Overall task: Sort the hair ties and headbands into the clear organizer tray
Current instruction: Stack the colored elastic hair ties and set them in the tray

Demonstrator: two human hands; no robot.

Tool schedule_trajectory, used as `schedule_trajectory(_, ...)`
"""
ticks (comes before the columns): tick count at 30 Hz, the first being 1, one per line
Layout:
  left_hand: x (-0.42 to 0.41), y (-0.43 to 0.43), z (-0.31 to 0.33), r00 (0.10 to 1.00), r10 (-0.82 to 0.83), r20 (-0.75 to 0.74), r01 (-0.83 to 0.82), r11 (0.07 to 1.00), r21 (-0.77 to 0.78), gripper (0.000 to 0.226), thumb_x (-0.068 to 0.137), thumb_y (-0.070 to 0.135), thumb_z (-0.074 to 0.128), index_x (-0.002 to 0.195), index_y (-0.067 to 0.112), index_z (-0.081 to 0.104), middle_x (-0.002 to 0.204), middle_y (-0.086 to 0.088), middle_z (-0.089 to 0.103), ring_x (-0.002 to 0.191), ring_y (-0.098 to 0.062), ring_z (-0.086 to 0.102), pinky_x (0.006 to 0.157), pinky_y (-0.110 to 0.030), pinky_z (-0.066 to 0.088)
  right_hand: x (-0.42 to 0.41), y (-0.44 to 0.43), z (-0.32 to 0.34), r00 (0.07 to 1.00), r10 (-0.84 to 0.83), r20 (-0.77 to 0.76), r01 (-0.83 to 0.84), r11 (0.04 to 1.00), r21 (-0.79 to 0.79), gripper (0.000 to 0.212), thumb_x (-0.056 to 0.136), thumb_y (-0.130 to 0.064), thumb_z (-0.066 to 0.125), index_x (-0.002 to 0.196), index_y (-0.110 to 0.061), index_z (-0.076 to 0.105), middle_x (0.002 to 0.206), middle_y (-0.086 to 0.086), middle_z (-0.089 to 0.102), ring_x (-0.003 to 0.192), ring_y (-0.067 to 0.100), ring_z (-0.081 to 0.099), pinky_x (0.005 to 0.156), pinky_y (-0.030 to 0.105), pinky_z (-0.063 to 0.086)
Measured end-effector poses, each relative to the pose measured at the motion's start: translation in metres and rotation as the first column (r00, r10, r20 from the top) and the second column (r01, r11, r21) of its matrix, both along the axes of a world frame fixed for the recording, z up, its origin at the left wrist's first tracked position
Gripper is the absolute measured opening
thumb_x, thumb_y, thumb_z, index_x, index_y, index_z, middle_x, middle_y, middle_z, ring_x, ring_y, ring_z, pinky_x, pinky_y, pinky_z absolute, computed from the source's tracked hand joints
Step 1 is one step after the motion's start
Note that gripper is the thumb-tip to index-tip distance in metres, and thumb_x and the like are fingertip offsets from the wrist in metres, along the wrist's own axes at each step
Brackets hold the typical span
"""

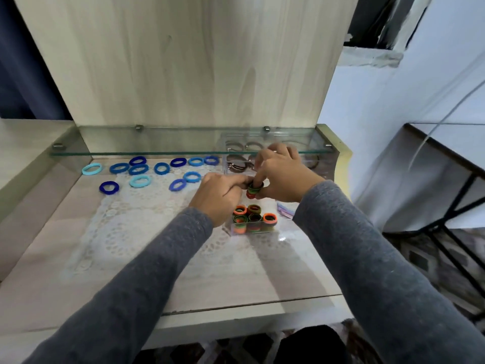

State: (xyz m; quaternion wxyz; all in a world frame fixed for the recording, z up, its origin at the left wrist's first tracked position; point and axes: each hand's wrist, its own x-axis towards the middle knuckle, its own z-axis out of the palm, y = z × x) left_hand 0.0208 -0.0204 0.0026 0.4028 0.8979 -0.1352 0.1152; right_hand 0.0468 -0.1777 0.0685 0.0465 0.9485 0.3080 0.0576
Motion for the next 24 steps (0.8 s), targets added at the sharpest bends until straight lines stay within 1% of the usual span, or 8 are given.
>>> schedule_trajectory(4,0.008,-0.014,-0.007,0.998,-0.061,-0.033,0.062,0.998,0.033,0.056,0.079,0.028,0.028,0.120,0.032,0.066,0.115,0.009,0.070,0.106,-0.014,0.057,0.106,-0.047,0.036,0.000,-0.017,-0.008,0.999,-0.047,0.000,0.047,0.999,-0.006,0.022,0.081,-0.047,0.068,0.100,-0.037,0.072,0.129,-0.002,0.044,0.128,0.028,0.026,0.107,0.045,0.019)
schedule_trajectory(6,0.008,-0.021,-0.008,0.998,-0.060,-0.028,0.062,0.993,0.103,0.056,0.083,0.029,0.024,0.123,0.030,0.063,0.120,0.009,0.067,0.102,-0.002,0.047,0.110,-0.034,0.026,0.002,-0.023,-0.013,0.998,-0.064,-0.012,0.064,0.998,-0.001,0.021,0.082,-0.045,0.067,0.101,-0.035,0.072,0.128,-0.001,0.044,0.127,0.028,0.026,0.107,0.045,0.019)
schedule_trajectory(8,0.006,-0.024,-0.010,0.997,-0.067,-0.041,0.071,0.990,0.124,0.056,0.085,0.030,0.022,0.126,0.029,0.061,0.118,0.013,0.063,0.087,0.016,0.036,0.101,-0.022,0.019,0.003,-0.026,-0.020,0.997,-0.074,-0.029,0.074,0.997,0.006,0.020,0.083,-0.043,0.067,0.101,-0.035,0.072,0.127,-0.001,0.044,0.126,0.028,0.026,0.106,0.044,0.019)
schedule_trajectory(10,0.007,-0.022,-0.015,0.995,-0.079,-0.067,0.086,0.989,0.118,0.057,0.085,0.032,0.020,0.125,0.032,0.060,0.113,0.020,0.057,0.088,0.038,0.025,0.098,-0.017,0.013,0.005,-0.027,-0.026,0.996,-0.081,-0.045,0.081,0.997,0.008,0.019,0.084,-0.041,0.068,0.101,-0.036,0.072,0.126,-0.002,0.045,0.125,0.028,0.027,0.105,0.043,0.019)
schedule_trajectory(11,0.009,-0.020,-0.018,0.993,-0.084,-0.078,0.093,0.988,0.124,0.055,0.086,0.033,0.019,0.123,0.035,0.060,0.112,0.024,0.054,0.092,0.041,0.023,0.100,-0.017,0.010,0.006,-0.028,-0.030,0.994,-0.086,-0.061,0.087,0.996,0.010,0.019,0.083,-0.040,0.068,0.102,-0.036,0.072,0.125,-0.002,0.046,0.124,0.027,0.027,0.104,0.042,0.019)
schedule_trajectory(15,0.016,-0.009,-0.031,0.995,-0.080,-0.067,0.089,0.986,0.140,0.051,0.091,0.033,0.019,0.122,0.043,0.058,0.121,0.020,0.063,0.112,0.016,0.044,0.114,-0.026,0.000,0.010,-0.028,-0.037,0.989,-0.102,-0.109,0.104,0.994,0.015,0.022,0.083,-0.037,0.069,0.105,-0.033,0.071,0.125,-0.001,0.047,0.125,0.027,0.028,0.106,0.042,0.021)
schedule_trajectory(21,0.009,0.001,-0.048,0.992,-0.051,0.115,0.039,0.994,0.103,0.047,0.095,0.039,0.019,0.125,0.043,0.055,0.130,0.011,0.060,0.122,0.006,0.042,0.118,-0.031,0.005,0.017,-0.022,-0.043,0.980,-0.101,-0.170,0.106,0.994,0.019,0.018,0.083,-0.034,0.071,0.102,-0.033,0.072,0.124,-0.002,0.047,0.123,0.026,0.029,0.107,0.044,0.023)
schedule_trajectory(24,0.007,0.002,-0.054,0.988,-0.052,0.148,0.042,0.996,0.072,0.049,0.096,0.040,0.017,0.126,0.040,0.055,0.129,0.017,0.057,0.129,0.000,0.043,0.118,-0.031,0.007,0.020,-0.021,-0.044,0.976,-0.102,-0.193,0.104,0.995,0.001,0.018,0.083,-0.032,0.071,0.101,-0.033,0.071,0.123,-0.002,0.047,0.122,0.026,0.029,0.106,0.043,0.023)
